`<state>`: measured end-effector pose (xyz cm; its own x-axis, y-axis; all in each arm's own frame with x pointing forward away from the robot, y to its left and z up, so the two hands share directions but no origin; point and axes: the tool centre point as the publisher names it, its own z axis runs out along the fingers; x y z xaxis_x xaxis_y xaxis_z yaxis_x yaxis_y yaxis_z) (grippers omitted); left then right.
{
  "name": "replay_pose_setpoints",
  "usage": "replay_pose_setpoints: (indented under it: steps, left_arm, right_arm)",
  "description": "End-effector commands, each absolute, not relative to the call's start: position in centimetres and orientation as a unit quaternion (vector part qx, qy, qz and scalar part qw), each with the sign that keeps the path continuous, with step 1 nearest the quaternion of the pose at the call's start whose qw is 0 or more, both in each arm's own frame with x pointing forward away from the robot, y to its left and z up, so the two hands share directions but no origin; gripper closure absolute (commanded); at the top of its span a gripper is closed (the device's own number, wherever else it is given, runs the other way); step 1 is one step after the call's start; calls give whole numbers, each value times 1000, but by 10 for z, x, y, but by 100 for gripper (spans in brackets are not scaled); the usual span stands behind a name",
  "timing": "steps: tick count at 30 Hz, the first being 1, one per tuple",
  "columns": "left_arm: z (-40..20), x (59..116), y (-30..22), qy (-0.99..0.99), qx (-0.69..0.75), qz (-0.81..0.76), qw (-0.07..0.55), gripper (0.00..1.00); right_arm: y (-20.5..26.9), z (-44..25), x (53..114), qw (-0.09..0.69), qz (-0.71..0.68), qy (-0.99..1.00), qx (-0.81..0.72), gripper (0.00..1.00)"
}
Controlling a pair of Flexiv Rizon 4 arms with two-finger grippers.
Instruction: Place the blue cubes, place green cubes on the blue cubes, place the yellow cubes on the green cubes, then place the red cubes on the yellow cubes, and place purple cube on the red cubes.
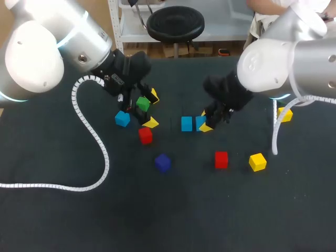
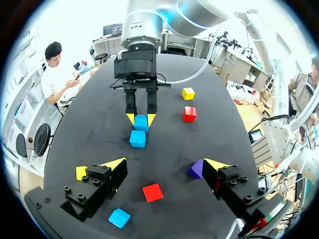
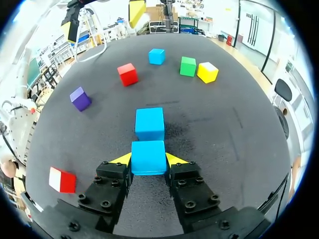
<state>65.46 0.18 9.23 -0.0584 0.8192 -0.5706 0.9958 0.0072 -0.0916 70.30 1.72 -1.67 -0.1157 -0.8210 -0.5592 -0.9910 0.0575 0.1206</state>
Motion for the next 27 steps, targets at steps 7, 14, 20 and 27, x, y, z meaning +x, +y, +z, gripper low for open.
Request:
replay_pose_setpoints:
  steps: [7,14,20,27]
  left_arm:
    - [92,656,2,685,663,-244,182,0]
    - [92,656,2,685,663,-244,182,0]
    - [92,656,2,685,663,-244,182,0]
    - [92,656,2,685,663,-244,182,0]
  right_arm:
    - [18,-19,702,180,243,710,-636,100]
    - [20,-18,704,180,238,708,-640,95]
    - [19,-17,705,180,235,707,-642,84]
    - [19,-16,703,171,231,704,-650,0]
